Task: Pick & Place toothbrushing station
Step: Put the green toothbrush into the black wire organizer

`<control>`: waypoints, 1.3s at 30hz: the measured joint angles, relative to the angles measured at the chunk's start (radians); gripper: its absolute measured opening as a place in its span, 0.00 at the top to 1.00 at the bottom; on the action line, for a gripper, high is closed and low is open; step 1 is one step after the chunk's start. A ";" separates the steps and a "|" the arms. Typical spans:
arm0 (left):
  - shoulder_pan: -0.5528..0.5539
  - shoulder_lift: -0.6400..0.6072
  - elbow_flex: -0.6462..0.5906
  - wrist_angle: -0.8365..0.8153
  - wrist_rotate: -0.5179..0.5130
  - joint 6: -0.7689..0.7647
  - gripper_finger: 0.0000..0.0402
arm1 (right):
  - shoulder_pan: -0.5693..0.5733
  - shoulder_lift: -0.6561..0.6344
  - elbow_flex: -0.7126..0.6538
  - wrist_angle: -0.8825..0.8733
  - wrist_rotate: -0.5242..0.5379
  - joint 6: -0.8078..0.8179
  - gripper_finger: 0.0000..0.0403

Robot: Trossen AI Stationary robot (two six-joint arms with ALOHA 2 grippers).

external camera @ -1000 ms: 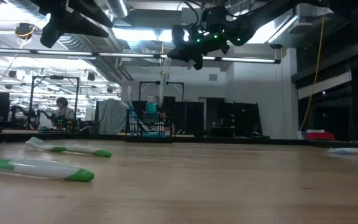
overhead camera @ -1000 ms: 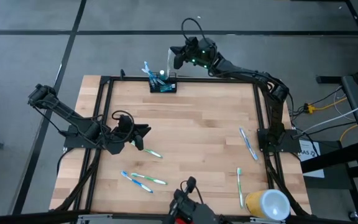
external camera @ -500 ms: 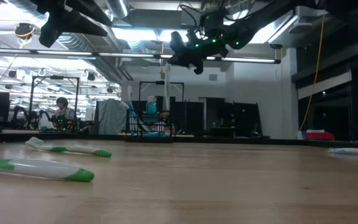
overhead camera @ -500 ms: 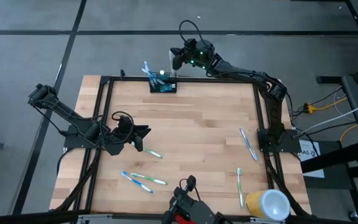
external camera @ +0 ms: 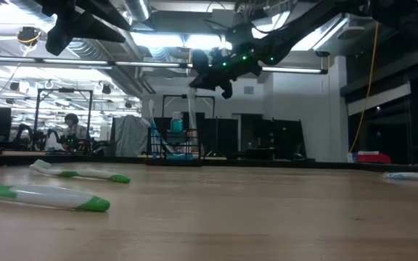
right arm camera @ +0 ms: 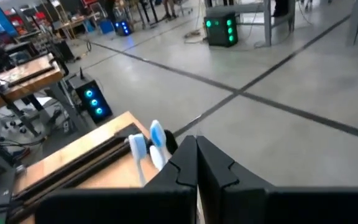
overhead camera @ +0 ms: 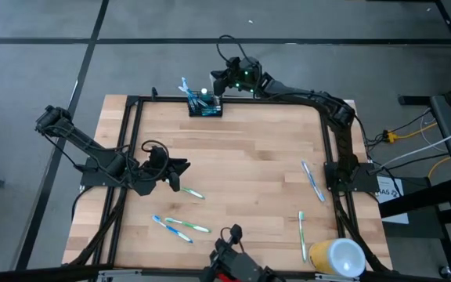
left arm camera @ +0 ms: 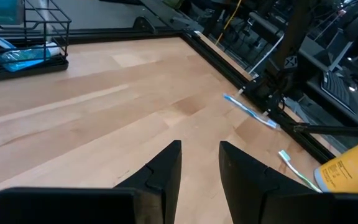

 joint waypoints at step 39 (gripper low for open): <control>-0.040 0.000 0.000 0.001 -0.001 -0.018 0.75 | -0.008 0.071 -0.007 0.059 0.054 0.021 1.00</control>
